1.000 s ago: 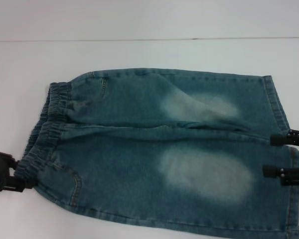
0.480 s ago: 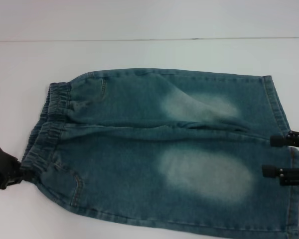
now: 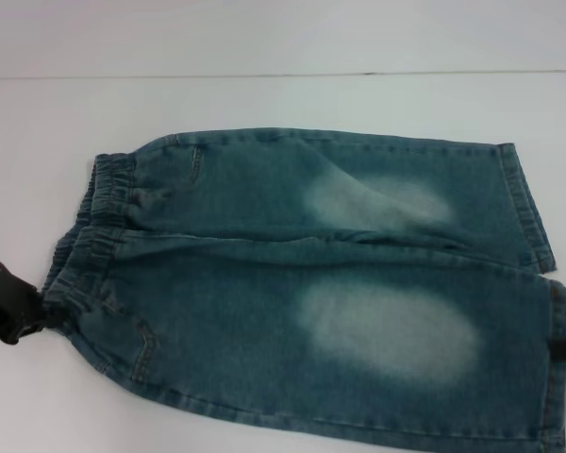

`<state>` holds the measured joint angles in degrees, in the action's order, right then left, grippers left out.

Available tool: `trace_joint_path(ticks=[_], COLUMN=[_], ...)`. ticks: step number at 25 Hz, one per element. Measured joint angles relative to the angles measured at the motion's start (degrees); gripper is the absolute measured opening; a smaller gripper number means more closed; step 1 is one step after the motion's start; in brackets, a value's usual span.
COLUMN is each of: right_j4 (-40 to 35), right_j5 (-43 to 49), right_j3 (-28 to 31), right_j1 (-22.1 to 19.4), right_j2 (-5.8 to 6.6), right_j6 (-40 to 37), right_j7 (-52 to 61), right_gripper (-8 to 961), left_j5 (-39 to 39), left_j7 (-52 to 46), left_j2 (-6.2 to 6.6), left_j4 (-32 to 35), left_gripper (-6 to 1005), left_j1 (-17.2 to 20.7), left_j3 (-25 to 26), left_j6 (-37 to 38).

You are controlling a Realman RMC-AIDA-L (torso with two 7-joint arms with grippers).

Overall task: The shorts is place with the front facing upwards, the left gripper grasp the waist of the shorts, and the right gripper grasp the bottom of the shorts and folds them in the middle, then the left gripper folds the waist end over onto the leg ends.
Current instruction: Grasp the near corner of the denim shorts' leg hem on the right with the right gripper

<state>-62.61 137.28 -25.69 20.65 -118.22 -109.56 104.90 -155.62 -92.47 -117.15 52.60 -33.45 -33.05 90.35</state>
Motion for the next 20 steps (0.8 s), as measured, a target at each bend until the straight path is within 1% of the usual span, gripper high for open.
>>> trace_joint_path(ticks=[4, 7, 9, 14, 20], right_j4=[-2.1, -2.5, -2.4, -2.2, 1.5], right_j5=[5.5, 10.4, 13.6, 16.3, 16.3], right_j3=[-0.7, -2.7, -3.9, -7.6, -10.4], right_j1=[1.3, 2.5, 3.2, 3.7, 4.7], right_j2=[1.37, 2.22, 2.50, 2.28, 0.75], right_j6=[-3.9, -4.1, -4.1, -4.3, -4.0], right_j7=[6.3, 10.2, 12.2, 14.9, 13.4], right_gripper=[912, 912, 912, 912, 912], left_j5=[0.4, 0.4, 0.4, 0.5, 0.5], left_j7=[0.0, 0.0, 0.1, 0.2, 0.3], left_j2=[-0.15, -0.46, -0.53, -0.70, -0.85], left_j4=[0.2, 0.2, 0.2, 0.0, -0.1], left_gripper=[52, 52, 51, 51, 51], left_j1=[-0.2, -0.3, -0.3, -0.2, 0.1], left_j3=[-0.1, -0.1, -0.1, -0.1, 0.0], left_j6=[-0.2, -0.8, -0.9, -1.7, -1.9])
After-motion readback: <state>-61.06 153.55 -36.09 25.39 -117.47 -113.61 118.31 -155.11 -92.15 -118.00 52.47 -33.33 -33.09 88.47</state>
